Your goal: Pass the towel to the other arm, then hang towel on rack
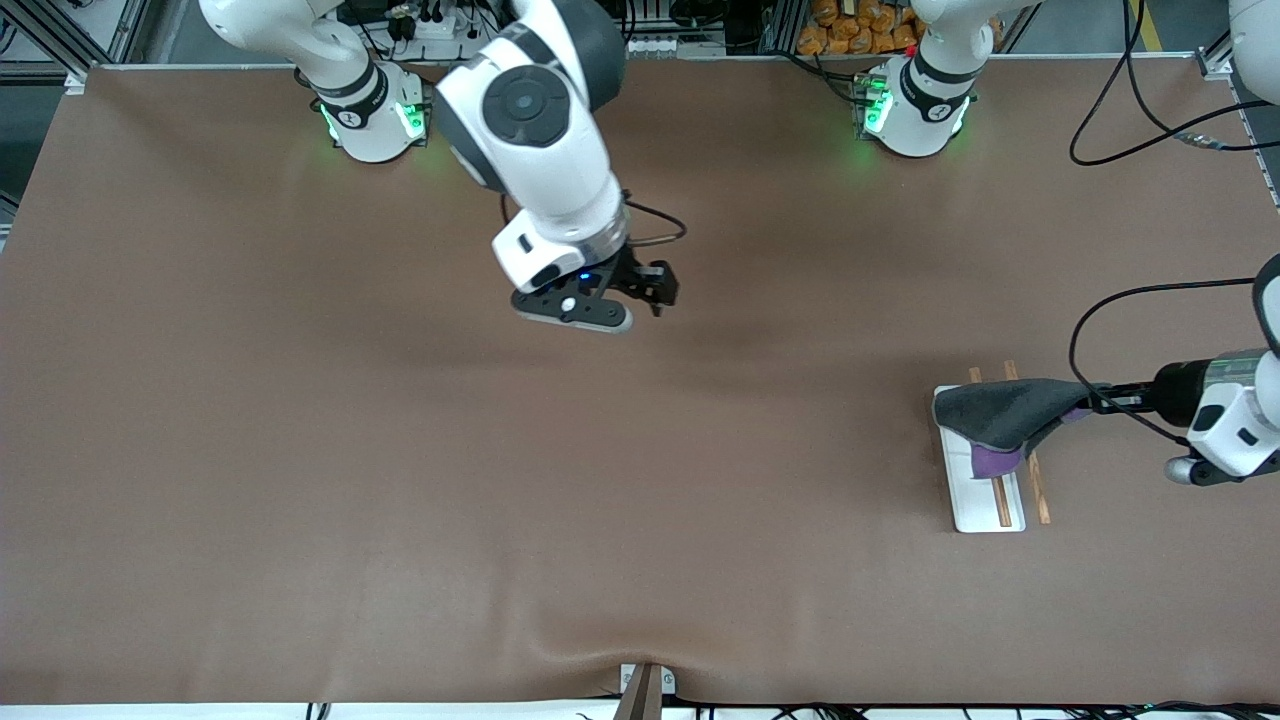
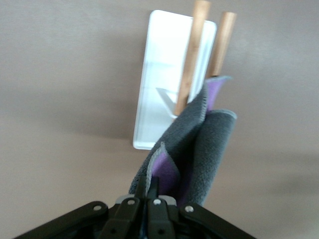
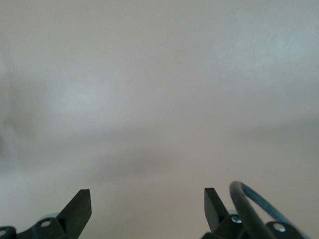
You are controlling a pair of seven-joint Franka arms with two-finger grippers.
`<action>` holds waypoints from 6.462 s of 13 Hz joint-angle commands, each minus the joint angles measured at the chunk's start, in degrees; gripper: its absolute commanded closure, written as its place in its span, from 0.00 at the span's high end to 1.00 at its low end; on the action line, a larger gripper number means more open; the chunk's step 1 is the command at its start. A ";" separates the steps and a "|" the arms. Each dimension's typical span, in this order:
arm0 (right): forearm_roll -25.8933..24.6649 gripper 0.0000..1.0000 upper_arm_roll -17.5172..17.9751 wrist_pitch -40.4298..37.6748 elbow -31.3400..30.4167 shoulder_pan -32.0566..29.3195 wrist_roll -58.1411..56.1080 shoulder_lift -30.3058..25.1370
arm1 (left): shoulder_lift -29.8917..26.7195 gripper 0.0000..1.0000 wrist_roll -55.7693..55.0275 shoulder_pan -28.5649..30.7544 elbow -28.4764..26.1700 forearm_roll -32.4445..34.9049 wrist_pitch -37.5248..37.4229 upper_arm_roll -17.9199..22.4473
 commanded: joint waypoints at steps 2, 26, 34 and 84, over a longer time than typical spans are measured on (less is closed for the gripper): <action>0.54 1.00 0.82 -0.73 -10.05 -5.99 -13.26 -8.20 | 1.78 0.00 4.68 2.91 0.43 1.20 1.79 -0.78; -6.16 1.00 1.96 -23.68 -10.85 -45.56 -51.33 -26.23 | 0.82 1.00 4.61 1.95 0.69 1.29 1.01 -1.48; -5.70 1.00 1.96 -23.85 -9.97 -44.76 -41.74 -26.41 | -3.58 1.00 5.12 0.36 0.87 1.46 -3.13 -3.15; -8.07 1.00 1.88 -24.12 -8.92 -46.44 -47.72 -24.92 | -35.75 1.00 -12.54 -20.64 -8.89 9.28 -14.03 8.18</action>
